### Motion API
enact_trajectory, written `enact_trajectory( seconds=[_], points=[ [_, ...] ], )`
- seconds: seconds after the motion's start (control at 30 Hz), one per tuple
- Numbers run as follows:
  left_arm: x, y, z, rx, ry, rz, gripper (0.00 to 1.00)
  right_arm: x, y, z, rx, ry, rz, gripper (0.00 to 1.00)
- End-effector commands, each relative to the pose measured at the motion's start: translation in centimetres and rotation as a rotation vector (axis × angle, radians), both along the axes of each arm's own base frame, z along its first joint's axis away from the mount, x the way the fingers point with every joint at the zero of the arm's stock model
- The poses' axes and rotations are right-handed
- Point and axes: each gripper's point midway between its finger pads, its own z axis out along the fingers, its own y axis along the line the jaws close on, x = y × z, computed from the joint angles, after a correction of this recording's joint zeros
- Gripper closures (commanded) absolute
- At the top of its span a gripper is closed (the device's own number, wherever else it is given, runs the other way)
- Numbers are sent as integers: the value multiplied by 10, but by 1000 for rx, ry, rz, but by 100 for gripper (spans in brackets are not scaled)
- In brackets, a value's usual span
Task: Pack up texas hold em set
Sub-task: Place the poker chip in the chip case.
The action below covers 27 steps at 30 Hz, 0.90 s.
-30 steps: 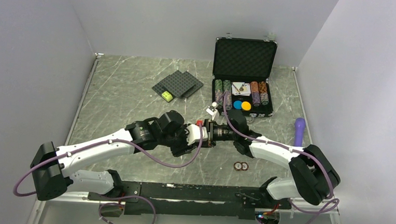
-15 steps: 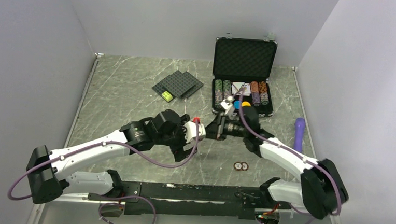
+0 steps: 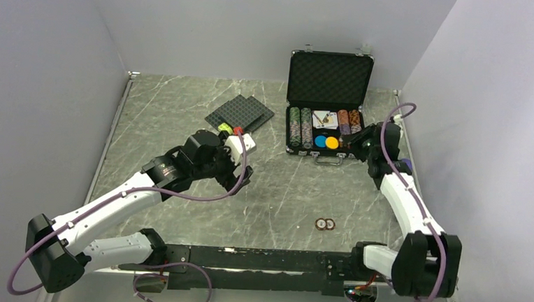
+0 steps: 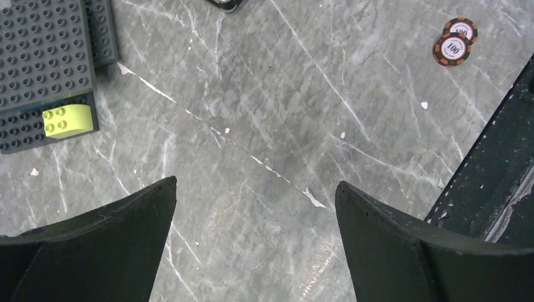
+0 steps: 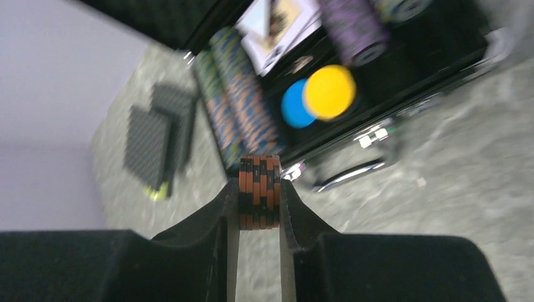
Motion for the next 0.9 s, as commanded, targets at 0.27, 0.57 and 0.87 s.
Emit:
enact_trajectory(
  seconds=[0.27, 0.57, 0.87],
  points=[
    [11, 3, 17, -34, -20, 66, 1, 82, -101, -34, -118, 113, -422, 100],
    [11, 3, 18, -39, -12, 66, 1, 99, -116, -67, -165, 203, -488, 100],
    [14, 6, 18, -35, -18, 83, 0, 82, -119, -83, -122, 223, -562, 100]
  ],
)
